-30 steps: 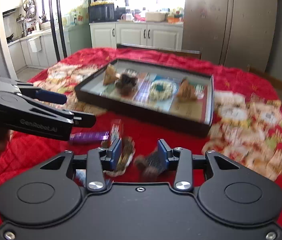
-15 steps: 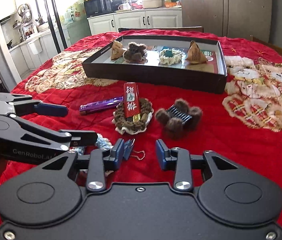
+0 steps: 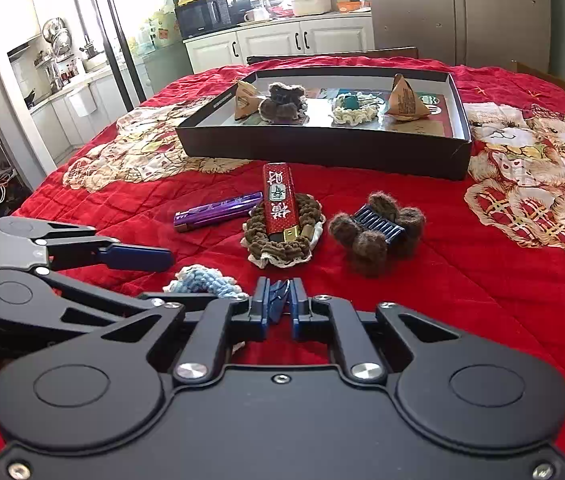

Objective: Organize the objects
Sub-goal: 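Grasp the light-blue crocheted scrunchie with the left tool while the right tool grasps a blue binder clip, then carry the blue scrunchie and binder clip with both tools into the box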

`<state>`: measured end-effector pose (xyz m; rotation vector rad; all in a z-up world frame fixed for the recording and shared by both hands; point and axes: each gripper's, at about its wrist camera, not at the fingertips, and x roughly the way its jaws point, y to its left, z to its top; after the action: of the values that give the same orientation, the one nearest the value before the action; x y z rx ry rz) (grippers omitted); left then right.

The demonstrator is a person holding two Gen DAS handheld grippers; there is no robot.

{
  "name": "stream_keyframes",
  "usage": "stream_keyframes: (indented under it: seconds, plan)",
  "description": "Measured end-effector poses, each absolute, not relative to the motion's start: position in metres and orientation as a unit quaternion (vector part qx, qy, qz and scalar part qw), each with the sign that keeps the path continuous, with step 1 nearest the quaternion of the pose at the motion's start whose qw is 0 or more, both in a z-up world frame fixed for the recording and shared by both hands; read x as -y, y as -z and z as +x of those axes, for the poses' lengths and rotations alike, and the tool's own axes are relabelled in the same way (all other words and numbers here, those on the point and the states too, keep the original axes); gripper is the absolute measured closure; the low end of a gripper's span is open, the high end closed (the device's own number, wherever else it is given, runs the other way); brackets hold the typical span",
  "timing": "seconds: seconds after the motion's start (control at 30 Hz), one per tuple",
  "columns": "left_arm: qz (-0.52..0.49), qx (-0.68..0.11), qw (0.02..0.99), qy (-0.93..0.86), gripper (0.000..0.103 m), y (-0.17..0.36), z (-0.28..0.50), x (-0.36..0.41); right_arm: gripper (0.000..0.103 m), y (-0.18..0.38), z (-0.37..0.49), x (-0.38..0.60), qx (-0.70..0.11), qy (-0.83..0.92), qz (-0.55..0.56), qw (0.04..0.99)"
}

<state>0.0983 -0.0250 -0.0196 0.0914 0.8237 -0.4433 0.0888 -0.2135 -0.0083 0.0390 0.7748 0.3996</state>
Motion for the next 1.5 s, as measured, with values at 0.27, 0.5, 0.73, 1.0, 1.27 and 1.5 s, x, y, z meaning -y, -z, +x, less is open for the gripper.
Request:
stream_keyframes:
  seconds: [0.27,0.5,0.73,1.0,1.27,1.5]
  plan:
    - [0.04,-0.402,0.886,0.225,0.081,0.019,0.1,0.029,0.099,0.003,0.086,0.213,-0.367,-0.196,0.015,0.909]
    - [0.027,-0.407,0.886,0.223,0.089,0.016,0.101,0.026,0.101,0.001,0.084,0.213,-0.364,-0.2,0.015,0.91]
    - [0.021,-0.405,0.886,0.224,0.09,0.011,0.1,0.024,0.102,0.0,0.084,0.212,-0.363,-0.203,0.012,0.909]
    - [0.013,-0.398,0.889,0.225,0.09,0.003,0.101,0.019,0.102,-0.001,0.082,0.212,-0.356,-0.206,0.013,0.911]
    - [0.01,-0.386,0.895,0.223,0.09,-0.008,0.102,0.016,0.102,-0.012,0.079,0.219,-0.346,-0.203,0.016,0.916]
    - [0.015,-0.37,0.901,0.225,0.09,-0.022,0.113,0.018,0.102,-0.03,0.084,0.222,-0.329,-0.205,0.009,0.922]
